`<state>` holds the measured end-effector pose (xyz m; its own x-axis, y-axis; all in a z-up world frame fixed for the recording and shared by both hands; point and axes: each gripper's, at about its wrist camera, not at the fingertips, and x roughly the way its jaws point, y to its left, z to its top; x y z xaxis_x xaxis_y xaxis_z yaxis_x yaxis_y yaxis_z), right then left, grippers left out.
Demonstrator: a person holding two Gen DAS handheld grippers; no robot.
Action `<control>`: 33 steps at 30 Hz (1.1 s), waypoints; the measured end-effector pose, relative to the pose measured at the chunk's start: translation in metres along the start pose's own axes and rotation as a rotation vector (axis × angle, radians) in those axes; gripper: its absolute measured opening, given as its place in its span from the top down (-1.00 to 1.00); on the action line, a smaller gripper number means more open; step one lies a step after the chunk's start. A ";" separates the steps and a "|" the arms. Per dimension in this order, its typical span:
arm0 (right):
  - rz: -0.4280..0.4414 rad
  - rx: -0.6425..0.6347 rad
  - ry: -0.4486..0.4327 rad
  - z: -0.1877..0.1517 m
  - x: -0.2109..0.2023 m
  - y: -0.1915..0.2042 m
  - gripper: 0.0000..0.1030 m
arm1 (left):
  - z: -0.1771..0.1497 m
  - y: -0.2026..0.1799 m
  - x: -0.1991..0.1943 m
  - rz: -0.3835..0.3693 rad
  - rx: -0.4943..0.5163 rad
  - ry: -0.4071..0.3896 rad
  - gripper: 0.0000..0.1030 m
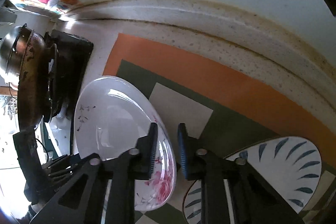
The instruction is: Organize plates and bowls
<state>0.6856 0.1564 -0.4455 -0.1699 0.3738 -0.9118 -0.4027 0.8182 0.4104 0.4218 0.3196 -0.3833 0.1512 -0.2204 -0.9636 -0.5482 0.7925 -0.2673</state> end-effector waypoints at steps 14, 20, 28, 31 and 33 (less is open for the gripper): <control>-0.004 -0.017 -0.037 -0.017 -0.010 0.001 0.79 | -0.003 -0.013 -0.013 -0.001 0.055 -0.026 0.56; 0.004 -0.007 -0.069 -0.040 -0.034 -0.001 0.83 | -0.020 -0.026 -0.034 0.002 0.092 -0.047 0.56; 0.019 0.024 -0.135 -0.098 -0.083 -0.013 0.83 | -0.057 -0.052 -0.061 -0.005 0.165 -0.066 0.56; 0.025 0.046 -0.159 -0.129 -0.100 -0.021 0.83 | -0.075 -0.065 -0.071 -0.008 0.205 -0.074 0.56; 0.026 0.063 -0.171 -0.149 -0.110 -0.028 0.83 | -0.086 -0.073 -0.075 -0.015 0.225 -0.075 0.56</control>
<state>0.5816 0.0274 -0.3581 -0.0220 0.4594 -0.8879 -0.3421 0.8311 0.4385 0.3796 0.2288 -0.2911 0.2231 -0.1975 -0.9546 -0.3494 0.8980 -0.2675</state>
